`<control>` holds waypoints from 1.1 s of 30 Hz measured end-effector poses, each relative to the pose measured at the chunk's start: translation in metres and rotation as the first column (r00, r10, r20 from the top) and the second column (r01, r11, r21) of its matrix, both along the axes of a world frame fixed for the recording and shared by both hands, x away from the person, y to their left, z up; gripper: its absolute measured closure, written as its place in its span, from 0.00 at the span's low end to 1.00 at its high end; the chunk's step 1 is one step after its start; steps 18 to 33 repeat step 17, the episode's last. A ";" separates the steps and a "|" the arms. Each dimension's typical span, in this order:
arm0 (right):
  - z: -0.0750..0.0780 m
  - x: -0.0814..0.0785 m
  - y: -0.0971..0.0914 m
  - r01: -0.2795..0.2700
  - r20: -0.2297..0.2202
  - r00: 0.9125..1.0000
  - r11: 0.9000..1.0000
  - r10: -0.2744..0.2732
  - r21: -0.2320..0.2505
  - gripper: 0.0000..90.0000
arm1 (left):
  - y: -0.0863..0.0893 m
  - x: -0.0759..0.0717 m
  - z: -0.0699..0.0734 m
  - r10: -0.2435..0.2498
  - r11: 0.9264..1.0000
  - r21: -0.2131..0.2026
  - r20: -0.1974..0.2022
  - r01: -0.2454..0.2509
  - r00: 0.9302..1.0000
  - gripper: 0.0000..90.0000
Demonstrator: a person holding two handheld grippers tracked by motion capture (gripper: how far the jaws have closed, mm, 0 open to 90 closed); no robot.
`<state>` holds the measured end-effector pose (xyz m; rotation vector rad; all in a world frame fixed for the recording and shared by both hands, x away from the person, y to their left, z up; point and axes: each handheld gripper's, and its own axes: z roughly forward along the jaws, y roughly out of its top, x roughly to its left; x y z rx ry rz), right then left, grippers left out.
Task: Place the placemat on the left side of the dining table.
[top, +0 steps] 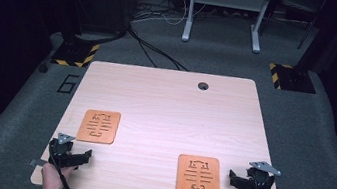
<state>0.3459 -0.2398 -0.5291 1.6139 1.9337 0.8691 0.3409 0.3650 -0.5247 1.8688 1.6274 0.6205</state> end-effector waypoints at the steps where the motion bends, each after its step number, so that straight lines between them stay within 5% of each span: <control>1: 0.000 0.000 0.000 0.002 0.000 1.000 1.000 -0.002 -0.004 0.01 | -0.001 -0.001 -0.002 -0.002 1.000 0.017 0.018 0.002 1.000 0.12; 8: 0.000 0.000 0.001 0.001 -0.002 1.000 1.000 -0.001 -0.009 0.01 | 0.000 -0.003 -0.007 0.003 1.000 0.014 0.066 -0.004 0.998 0.09; 33: 0.000 0.000 0.000 -0.002 -0.001 1.000 1.000 0.002 -0.004 0.01 | 0.000 -0.003 -0.007 0.008 1.000 0.012 0.064 -0.009 0.998 0.09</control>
